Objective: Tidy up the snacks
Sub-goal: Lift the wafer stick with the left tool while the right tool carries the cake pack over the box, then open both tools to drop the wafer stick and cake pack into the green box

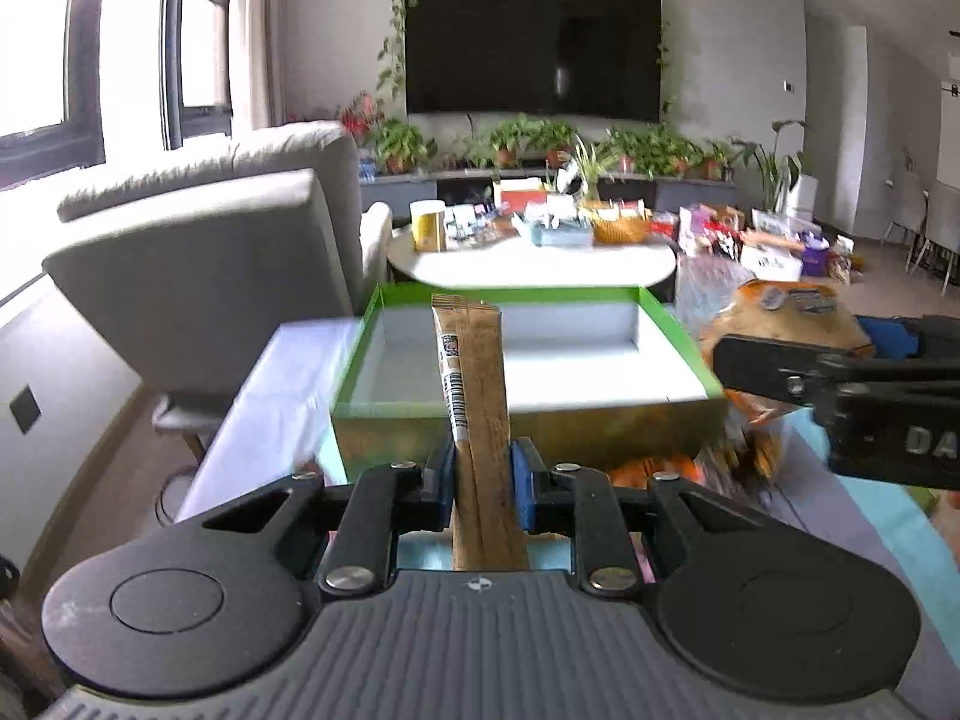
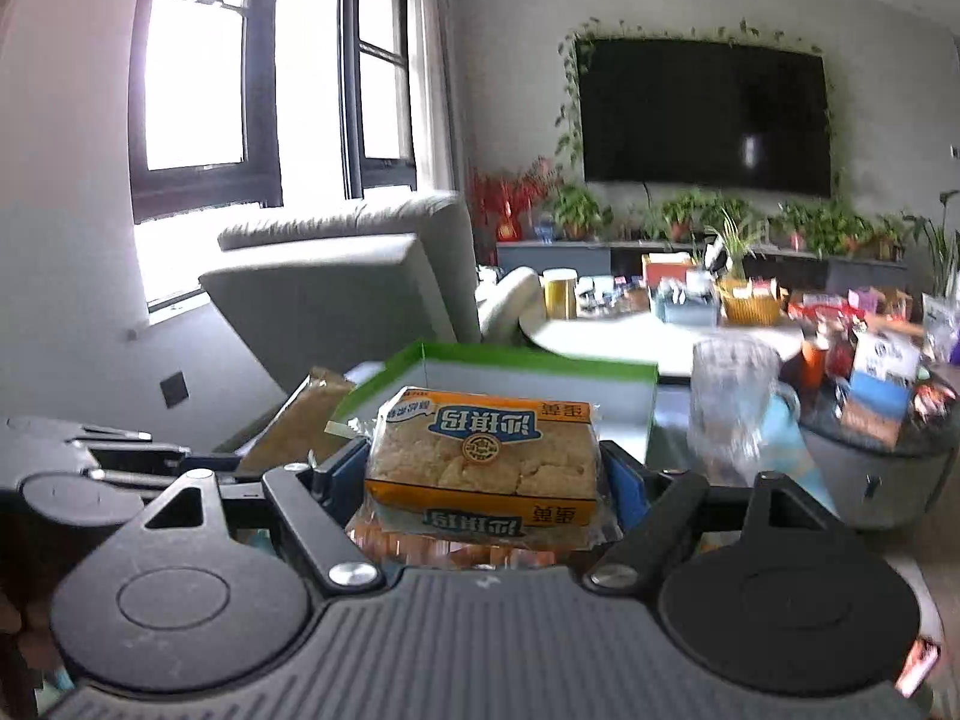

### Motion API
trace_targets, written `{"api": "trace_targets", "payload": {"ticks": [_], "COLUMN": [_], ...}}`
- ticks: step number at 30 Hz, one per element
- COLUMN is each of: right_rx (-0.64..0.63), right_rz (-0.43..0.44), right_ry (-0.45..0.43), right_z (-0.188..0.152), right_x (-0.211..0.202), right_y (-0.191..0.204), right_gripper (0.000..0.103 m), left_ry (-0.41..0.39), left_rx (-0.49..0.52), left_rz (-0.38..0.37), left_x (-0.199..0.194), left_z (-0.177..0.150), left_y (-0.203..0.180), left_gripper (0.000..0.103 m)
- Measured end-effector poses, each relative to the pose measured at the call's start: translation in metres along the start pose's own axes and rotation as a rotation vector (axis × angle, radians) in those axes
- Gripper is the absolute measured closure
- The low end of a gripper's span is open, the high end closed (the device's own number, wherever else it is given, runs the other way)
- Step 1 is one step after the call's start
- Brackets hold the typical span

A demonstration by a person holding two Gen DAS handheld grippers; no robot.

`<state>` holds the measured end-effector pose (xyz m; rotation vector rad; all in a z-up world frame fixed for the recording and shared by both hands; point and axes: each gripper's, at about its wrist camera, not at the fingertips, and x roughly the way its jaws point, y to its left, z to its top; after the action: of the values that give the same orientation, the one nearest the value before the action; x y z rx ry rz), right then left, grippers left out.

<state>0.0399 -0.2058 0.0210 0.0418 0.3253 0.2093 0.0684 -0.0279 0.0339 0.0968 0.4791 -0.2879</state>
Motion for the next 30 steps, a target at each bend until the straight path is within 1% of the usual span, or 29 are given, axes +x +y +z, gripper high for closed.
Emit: {"api": "trace_targets", "payload": {"ticks": [5,8,13,20,25,30], "right_rx": [0.039,0.055,0.082,0.085,0.118,0.114], "right_rz": [-0.009,-0.003,-0.003,-0.020,-0.028,-0.033], "right_ry": [-0.009,0.009,0.045,0.083,0.127,0.162], "right_z": [0.016,0.018,0.023,0.024,0.022,0.017], "right_x": [0.031,0.047,0.072,0.096,0.117,0.133], "right_y": [-0.008,-0.015,-0.024,-0.028,-0.034,-0.035], "right_gripper": [0.023,0.023,0.023,0.023,0.023,0.023], "left_ry": [-0.029,-0.023,-0.004,0.028,0.025,0.024], "left_rx": [0.009,0.016,-0.002,-0.009,-0.014,-0.024], "left_rz": [0.017,0.024,0.011,-0.004,0.006,0.027], "left_x": [0.021,0.040,0.074,0.113,0.137,0.163], "left_z": [0.027,0.037,0.051,0.059,0.066,0.069], "left_y": [0.004,0.007,0.014,0.020,0.027,0.035], "left_gripper": [0.084,0.084,0.084,0.084,0.084,0.083]}}
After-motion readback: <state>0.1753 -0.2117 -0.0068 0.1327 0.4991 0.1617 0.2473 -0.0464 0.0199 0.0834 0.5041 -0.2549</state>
